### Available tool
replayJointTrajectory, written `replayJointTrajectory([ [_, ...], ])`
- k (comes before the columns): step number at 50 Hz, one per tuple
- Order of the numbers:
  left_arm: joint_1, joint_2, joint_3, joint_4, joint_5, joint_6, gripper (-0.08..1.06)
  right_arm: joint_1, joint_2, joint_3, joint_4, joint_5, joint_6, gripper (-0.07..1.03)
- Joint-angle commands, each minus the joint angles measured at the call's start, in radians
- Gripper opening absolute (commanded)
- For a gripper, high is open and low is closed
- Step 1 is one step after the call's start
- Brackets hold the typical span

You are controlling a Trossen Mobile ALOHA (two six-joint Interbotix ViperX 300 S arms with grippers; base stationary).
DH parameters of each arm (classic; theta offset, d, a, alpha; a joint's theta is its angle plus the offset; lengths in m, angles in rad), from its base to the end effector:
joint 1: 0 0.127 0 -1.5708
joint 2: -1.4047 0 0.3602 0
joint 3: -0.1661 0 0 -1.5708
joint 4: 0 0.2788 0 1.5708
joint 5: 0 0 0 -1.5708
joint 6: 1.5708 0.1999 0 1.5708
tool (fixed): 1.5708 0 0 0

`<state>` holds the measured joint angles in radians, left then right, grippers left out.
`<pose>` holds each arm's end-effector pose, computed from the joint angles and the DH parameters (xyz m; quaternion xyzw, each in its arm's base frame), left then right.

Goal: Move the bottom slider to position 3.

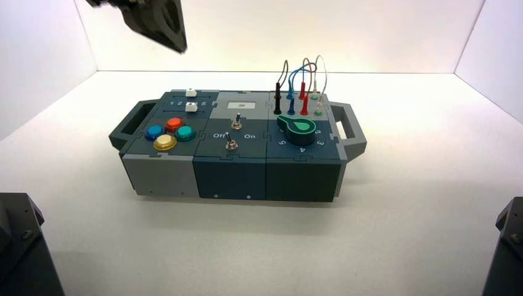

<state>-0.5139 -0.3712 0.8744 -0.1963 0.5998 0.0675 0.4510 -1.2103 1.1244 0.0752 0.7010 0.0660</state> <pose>0.2174 -0.1480 0.1687 0.0655 0.5215 -0.2377 0.8169 0.1124 0.0652 0.2170 -0.0033 0.3099 0.2169 0.9257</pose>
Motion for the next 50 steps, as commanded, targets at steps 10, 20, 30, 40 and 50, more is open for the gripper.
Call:
replayJointTrajectory([
  [10, -0.009, 0.061, -0.02, -0.002, -0.008, -0.008, -0.03, -0.005, 0.014, -0.021, 0.0, -0.006, 0.006, -0.02],
  [20, -0.009, 0.126, -0.037, -0.002, -0.018, -0.008, -0.03, -0.005, 0.014, -0.021, 0.002, -0.006, 0.006, -0.02],
  [30, -0.011, 0.204, -0.063, -0.002, -0.037, -0.008, -0.03, -0.005, 0.011, -0.021, 0.0, -0.006, 0.006, -0.02],
  [40, -0.011, 0.241, -0.081, 0.0, -0.043, -0.005, -0.03, -0.005, 0.008, -0.021, 0.002, -0.006, 0.006, -0.02],
  [50, -0.011, 0.293, -0.1, 0.002, -0.049, -0.003, -0.03, -0.005, 0.008, -0.021, 0.0, -0.006, 0.006, -0.02],
])
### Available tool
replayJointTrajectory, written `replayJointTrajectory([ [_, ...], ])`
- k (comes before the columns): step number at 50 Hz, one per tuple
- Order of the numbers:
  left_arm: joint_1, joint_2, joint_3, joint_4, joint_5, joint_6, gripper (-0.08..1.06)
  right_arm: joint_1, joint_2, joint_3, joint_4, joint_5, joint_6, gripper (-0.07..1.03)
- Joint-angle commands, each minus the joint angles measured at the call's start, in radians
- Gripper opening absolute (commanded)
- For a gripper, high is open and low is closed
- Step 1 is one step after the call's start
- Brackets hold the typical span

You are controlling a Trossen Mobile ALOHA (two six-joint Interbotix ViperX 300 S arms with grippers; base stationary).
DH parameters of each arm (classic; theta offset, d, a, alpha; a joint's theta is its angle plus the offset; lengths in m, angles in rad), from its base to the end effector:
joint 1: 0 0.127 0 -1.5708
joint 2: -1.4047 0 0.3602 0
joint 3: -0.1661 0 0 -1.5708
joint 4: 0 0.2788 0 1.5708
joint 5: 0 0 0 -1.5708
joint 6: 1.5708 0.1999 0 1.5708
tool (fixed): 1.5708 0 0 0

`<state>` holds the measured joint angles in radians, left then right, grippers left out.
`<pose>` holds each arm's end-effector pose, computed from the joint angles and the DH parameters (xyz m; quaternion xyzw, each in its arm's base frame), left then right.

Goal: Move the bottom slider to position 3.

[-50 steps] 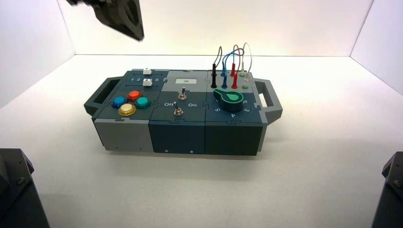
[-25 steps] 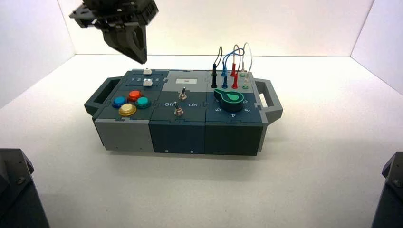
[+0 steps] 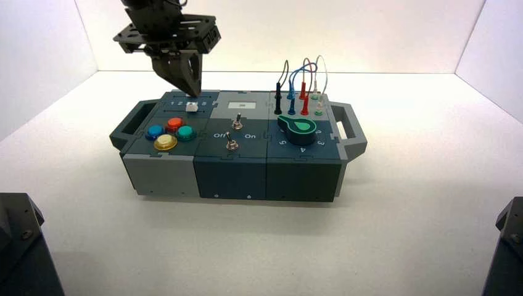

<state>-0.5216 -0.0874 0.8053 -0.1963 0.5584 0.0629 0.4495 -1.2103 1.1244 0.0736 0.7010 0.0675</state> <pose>0.2478 -0.1662 0.1129 0.0828 0.5914 -0.2173 0.7721 0.1126 0.0649 0.2170 -0.0030 0.3099 0.2157 0.9260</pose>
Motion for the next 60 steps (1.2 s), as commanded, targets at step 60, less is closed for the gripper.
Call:
replayJointTrajectory([
  [60, 0.025, 0.097, -0.075, 0.032, -0.012, 0.017, -0.03, -0.003, 0.006, -0.021, 0.002, -0.006, 0.005, -0.02],
])
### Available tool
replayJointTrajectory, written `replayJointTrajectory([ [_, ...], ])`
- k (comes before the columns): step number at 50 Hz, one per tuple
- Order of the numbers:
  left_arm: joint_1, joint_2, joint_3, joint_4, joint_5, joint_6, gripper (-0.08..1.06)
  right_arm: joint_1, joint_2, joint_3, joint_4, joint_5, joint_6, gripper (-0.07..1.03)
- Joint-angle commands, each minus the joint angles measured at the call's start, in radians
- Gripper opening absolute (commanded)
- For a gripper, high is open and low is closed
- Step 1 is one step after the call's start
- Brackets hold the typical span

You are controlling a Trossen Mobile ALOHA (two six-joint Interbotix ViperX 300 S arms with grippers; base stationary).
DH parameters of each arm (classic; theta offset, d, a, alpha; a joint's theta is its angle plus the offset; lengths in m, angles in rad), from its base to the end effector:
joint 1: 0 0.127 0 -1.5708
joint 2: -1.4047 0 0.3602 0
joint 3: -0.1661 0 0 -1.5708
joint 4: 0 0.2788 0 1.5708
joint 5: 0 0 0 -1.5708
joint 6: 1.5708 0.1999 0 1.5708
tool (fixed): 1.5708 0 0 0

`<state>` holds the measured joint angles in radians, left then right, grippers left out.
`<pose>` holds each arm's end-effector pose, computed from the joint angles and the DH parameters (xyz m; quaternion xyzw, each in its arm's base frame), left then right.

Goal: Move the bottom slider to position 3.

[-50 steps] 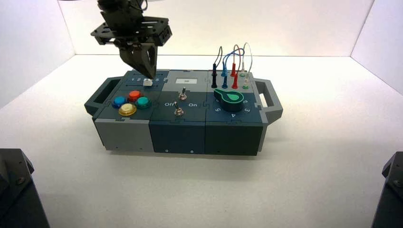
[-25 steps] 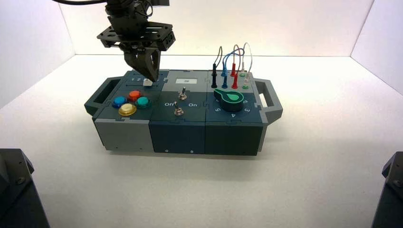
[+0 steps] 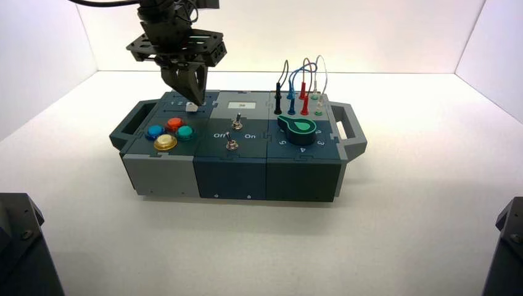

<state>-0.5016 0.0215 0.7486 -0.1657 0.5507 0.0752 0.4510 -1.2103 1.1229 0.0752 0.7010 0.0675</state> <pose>0.2703 -0.1679 0.0941 0.1007 0.6052 -0.2094 0.7614 0.1125 0.0653 0.2176 -0.0024 0.3094 0.2168 0.9259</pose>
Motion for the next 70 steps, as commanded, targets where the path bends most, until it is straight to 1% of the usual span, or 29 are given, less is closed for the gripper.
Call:
replayJointTrajectory([
  [1, 0.006, -0.012, -0.02, 0.003, -0.005, 0.006, -0.03, -0.005, 0.006, -0.02, 0.0, -0.006, 0.005, -0.02],
  [30, 0.018, -0.012, -0.02, 0.008, -0.002, 0.014, -0.03, -0.005, 0.006, -0.02, 0.0, -0.006, 0.005, -0.02],
  [70, 0.038, 0.009, -0.021, 0.011, -0.002, 0.037, -0.03, -0.005, 0.006, -0.02, 0.0, -0.006, 0.005, -0.02],
])
